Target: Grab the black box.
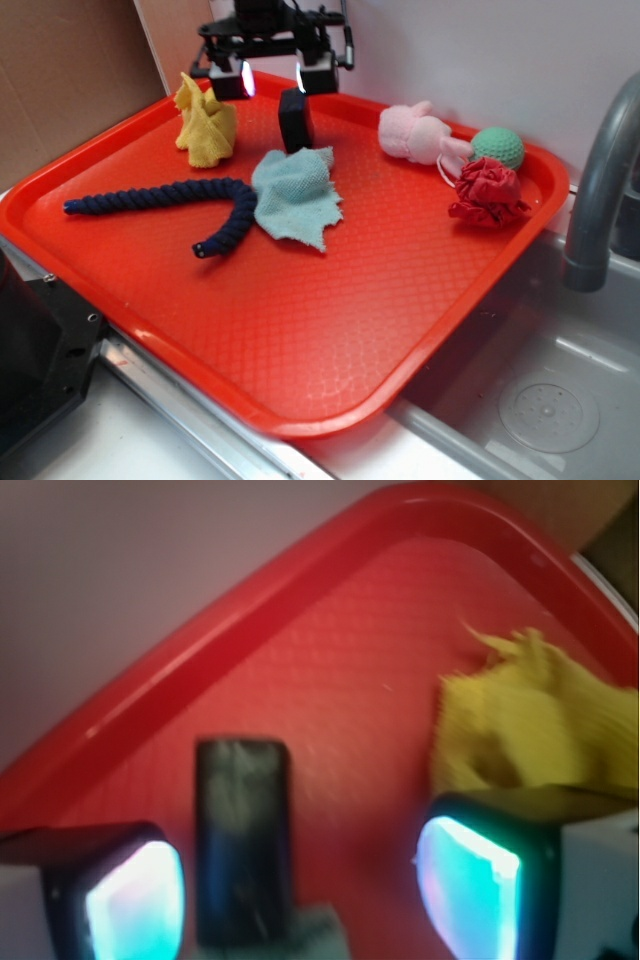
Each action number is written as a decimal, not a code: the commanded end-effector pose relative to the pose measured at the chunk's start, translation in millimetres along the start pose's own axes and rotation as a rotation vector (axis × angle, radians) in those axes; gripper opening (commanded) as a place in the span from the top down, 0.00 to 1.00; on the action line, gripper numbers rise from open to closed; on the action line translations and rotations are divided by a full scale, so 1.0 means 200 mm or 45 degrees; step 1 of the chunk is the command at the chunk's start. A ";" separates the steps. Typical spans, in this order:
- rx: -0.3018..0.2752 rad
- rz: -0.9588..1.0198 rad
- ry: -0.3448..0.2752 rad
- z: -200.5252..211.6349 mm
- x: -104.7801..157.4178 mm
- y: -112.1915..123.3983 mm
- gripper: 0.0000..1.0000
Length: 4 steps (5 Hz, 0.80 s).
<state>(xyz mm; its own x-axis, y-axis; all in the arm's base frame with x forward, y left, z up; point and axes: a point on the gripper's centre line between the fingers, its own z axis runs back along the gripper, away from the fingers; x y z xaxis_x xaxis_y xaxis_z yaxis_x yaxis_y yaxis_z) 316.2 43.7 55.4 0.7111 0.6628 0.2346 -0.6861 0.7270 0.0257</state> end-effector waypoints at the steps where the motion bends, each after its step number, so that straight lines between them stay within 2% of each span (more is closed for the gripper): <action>1: -0.112 0.007 -0.014 -0.15 0.08 -0.05 0.00; 2: -0.124 0.007 0.055 -0.14 0.04 -0.05 1.00; 3: -0.135 -0.105 0.139 0.02 0.00 0.02 1.00; 4: -0.141 -0.310 0.092 0.29 -0.08 0.15 1.00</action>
<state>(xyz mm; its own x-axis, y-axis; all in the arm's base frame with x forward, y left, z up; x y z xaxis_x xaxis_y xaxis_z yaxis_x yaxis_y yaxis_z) 271.4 32.5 95.8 0.8747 0.4704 0.1164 -0.4724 0.8813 -0.0119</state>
